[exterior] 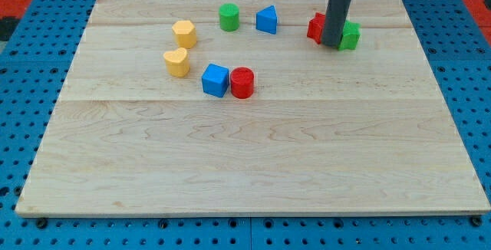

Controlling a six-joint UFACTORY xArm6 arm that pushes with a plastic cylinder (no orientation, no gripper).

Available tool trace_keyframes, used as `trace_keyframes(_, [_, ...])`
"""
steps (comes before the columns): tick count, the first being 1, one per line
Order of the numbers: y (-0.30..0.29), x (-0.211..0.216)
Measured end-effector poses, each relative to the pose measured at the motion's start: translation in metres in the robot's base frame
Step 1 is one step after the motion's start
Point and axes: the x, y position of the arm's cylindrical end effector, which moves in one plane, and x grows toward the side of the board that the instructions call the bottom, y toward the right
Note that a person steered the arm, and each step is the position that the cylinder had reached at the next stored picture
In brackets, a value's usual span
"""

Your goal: Push the blue triangle into the green circle

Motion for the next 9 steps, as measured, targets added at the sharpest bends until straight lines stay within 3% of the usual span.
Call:
trace_keyframes(3, [-0.018, -0.018])
trace_keyframes(4, [-0.072, -0.009])
trace_keyframes(5, [-0.075, -0.009])
trace_keyframes(6, [-0.063, -0.027])
trace_keyframes(9, [-0.108, -0.053])
